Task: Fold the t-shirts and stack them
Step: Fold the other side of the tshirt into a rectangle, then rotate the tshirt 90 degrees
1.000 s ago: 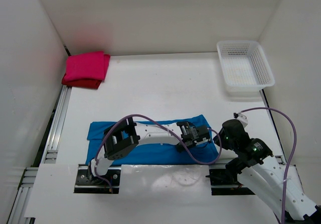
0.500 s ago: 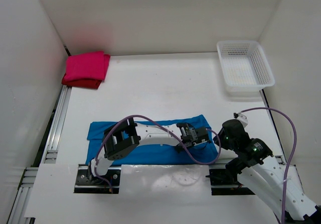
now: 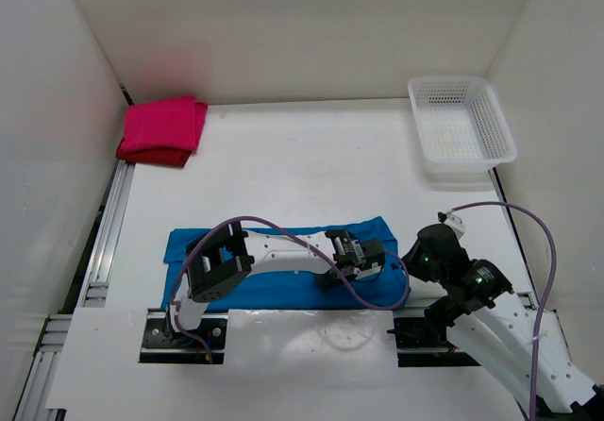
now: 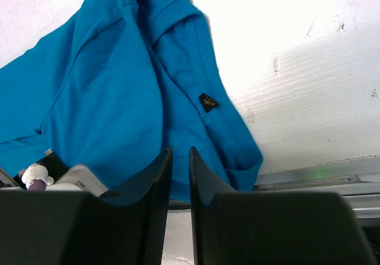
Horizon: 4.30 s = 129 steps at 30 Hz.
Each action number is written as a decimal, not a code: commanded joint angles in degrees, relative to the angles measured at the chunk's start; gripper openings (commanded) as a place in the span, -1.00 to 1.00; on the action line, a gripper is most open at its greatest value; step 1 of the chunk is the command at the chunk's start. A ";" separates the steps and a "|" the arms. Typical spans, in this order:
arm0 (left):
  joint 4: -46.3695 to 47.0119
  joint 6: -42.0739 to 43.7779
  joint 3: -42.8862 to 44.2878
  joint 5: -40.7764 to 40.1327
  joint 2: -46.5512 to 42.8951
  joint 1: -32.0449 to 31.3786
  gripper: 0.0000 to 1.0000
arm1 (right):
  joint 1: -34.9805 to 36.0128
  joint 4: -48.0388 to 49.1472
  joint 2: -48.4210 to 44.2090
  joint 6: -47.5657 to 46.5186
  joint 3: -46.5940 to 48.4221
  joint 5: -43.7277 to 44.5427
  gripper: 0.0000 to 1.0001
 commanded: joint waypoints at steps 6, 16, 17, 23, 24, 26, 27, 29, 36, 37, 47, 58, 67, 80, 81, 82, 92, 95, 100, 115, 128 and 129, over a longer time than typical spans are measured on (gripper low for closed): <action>-2.06 0.01 1.01 3.37 -1.74 -0.21 0.05 | 0.17 3.98 4.46 0.08 1.09 -0.60 -0.35; -6.54 0.01 1.47 15.76 -23.33 18.99 1.00 | -0.35 12.15 27.19 -7.56 15.13 2.47 0.39; -7.24 0.01 0.94 15.77 -24.92 21.65 1.00 | -0.36 13.20 29.32 -8.44 16.46 2.47 0.42; -2.17 0.01 -15.71 2.34 -35.12 46.86 1.00 | -3.79 17.34 44.53 -15.64 22.10 -2.45 0.44; -0.32 0.01 -18.46 -1.16 -35.83 50.29 1.00 | -5.18 17.34 47.68 -16.17 22.71 -2.97 0.44; 4.24 0.01 -22.69 -2.16 -36.37 60.54 1.00 | -6.33 18.48 50.16 -16.97 22.72 -3.50 0.44; 5.57 0.01 -24.97 -2.68 -36.37 63.83 1.00 | -7.90 20.05 52.00 -17.75 22.72 -5.33 0.44; 8.73 0.01 -26.22 -1.81 -35.84 72.25 1.00 | -9.67 21.90 54.55 -18.38 22.10 -8.23 0.44; 11.99 0.01 -26.23 1.52 -28.56 84.42 0.95 | -12.39 23.50 63.96 -20.22 23.42 -12.12 0.27; 12.00 0.01 -26.23 1.53 -27.67 84.43 0.94 | -12.40 23.50 65.01 -20.22 23.42 -12.12 0.14; 13.41 0.01 -28.07 5.67 -20.12 85.57 0.04 | -14.85 21.74 73.89 -22.06 31.49 -13.43 -0.83; 13.93 0.01 -23.32 4.87 -12.55 91.81 -0.79 | -17.67 7.50 107.87 -21.46 87.97 -12.64 -0.94; 11.91 0.01 -22.72 6.89 -14.75 92.33 0.50 | -18.20 16.20 107.84 -20.48 96.56 -17.93 0.37; 11.38 0.01 -23.32 6.89 -17.29 92.34 0.50 | -19.34 18.64 72.25 -2.49 42.09 -10.53 0.37; 11.38 0.01 -23.32 6.89 -17.29 92.34 0.50 | -20.04 19.88 71.54 -1.25 39.44 -11.06 0.37; 11.38 0.01 -23.85 6.89 -18.08 92.34 0.50 | -20.05 20.94 71.53 -0.11 35.76 -11.93 0.37; 10.86 0.01 -24.90 6.89 -22.73 92.34 0.54 | -21.80 29.03 80.49 2.81 37.64 -14.06 0.37; 10.86 0.01 -24.91 6.89 -24.14 92.34 0.58 | -22.50 27.81 85.31 2.81 43.34 -13.52 0.26; 9.72 0.01 -23.77 7.41 -24.76 92.87 0.60 | -23.12 22.10 98.73 0.71 60.82 -14.23 -0.99; 3.83 0.01 -15.94 14.19 -16.59 80.32 0.65 | -23.74 33.80 111.81 -1.74 92.20 -21.10 0.80; 4.97 0.01 -19.36 14.62 -25.54 79.77 0.68 | -0.41 24.63 64.77 -3.00 28.03 -20.17 0.83; 4.97 0.01 -20.15 14.10 -26.43 79.77 0.68 | 2.42 26.12 64.15 -2.47 26.77 -22.64 0.78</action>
